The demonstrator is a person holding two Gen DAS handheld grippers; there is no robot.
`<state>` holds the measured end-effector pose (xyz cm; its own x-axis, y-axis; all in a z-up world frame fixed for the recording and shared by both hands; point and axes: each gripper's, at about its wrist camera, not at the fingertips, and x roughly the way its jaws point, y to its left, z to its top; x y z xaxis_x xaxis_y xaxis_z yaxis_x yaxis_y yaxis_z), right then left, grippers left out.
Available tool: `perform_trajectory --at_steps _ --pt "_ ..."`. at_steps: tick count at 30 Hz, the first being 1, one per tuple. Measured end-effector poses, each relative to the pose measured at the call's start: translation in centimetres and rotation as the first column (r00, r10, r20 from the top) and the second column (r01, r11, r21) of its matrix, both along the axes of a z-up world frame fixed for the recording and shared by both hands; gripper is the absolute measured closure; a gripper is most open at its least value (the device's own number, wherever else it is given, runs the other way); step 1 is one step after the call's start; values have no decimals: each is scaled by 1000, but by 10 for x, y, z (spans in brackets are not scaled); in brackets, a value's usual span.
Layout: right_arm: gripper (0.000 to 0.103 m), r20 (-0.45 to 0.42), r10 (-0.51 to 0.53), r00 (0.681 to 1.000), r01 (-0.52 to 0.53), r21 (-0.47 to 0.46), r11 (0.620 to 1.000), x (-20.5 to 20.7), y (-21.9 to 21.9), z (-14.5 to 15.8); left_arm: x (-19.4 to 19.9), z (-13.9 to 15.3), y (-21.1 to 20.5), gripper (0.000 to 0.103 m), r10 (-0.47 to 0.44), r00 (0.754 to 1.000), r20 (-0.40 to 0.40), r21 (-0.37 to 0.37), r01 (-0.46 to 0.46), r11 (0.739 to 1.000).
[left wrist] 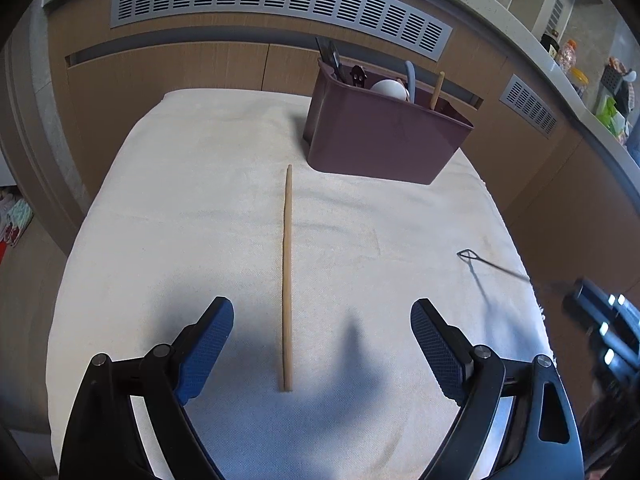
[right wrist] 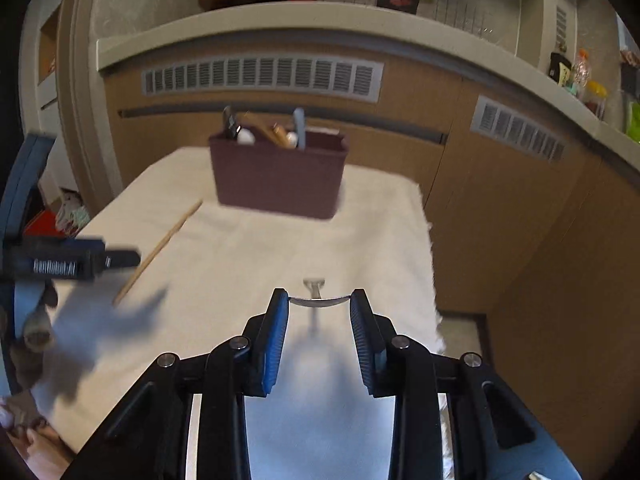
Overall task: Organize utensils
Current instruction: 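Grasp the metal shovel's blade with the right gripper and lift it, then close the left gripper on the wooden chopstick lying on the cloth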
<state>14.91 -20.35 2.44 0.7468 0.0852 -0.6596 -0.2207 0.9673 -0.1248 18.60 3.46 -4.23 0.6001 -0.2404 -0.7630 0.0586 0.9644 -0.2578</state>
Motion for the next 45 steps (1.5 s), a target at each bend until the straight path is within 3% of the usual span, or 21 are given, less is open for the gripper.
perform_trajectory --at_steps 5,13,26,36,38,41,43,45 --pt "74 40 -17 999 15 40 999 29 -1 8 2 -8 -3 13 -10 1000 -22 10 10 1000" --pt "72 96 -42 995 40 19 999 53 1 12 12 -22 2 13 8 998 -65 14 -7 1000" --pt "72 54 -87 995 85 48 995 83 -5 -7 20 -35 0 13 -2 994 -109 14 3 1000" --pt "73 69 -36 997 28 115 993 77 -5 16 21 -32 6 13 10 996 -86 -3 -11 1000" --pt "73 84 -24 996 15 104 994 72 -1 21 25 -26 10 17 -6 998 -60 -31 4 1000" --pt "73 96 2 995 -12 108 994 65 3 25 43 -21 8 41 -62 995 -81 -40 59 997" --pt "73 100 15 995 -26 110 994 63 5 25 62 -20 5 55 -83 990 -115 -7 83 997" --pt "73 99 24 995 -36 118 992 61 6 23 82 -20 -1 62 -98 984 -150 48 107 993"
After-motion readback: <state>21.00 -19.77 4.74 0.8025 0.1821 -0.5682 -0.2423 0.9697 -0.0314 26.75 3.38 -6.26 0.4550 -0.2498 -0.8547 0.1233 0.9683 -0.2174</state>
